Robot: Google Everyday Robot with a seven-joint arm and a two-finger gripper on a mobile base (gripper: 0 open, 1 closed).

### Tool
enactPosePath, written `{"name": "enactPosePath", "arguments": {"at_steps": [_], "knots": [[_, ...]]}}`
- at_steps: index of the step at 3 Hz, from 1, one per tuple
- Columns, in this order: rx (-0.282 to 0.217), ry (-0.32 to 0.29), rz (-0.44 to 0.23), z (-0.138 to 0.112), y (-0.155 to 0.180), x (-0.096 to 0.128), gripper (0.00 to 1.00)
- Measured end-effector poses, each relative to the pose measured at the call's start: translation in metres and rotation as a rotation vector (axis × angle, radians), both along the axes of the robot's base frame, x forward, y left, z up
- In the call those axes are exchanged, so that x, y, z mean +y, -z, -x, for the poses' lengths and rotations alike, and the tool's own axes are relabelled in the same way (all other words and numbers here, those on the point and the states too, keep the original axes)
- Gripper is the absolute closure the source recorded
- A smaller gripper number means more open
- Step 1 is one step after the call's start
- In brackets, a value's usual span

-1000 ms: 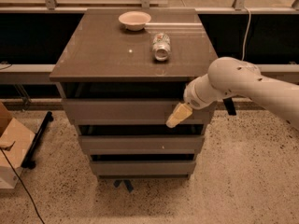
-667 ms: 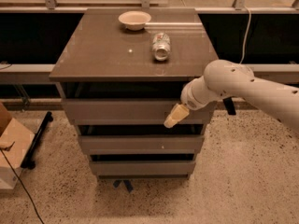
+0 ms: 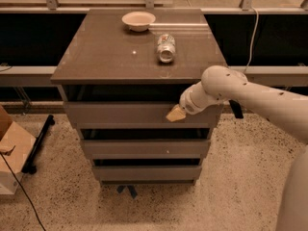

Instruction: Open top drawer

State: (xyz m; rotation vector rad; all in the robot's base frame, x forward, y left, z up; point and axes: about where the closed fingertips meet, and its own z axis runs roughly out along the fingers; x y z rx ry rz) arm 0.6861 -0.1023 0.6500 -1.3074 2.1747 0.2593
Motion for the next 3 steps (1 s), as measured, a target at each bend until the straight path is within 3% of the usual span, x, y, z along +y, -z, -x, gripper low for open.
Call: {"name": "enactPosePath", "arguments": {"at_steps": [2, 3], "knots": [[0.000, 0.000, 0.000, 0.000, -0.014, 0.000, 0.99], [0.000, 0.000, 0.000, 0.000, -0.016, 0.000, 1.00]]}}
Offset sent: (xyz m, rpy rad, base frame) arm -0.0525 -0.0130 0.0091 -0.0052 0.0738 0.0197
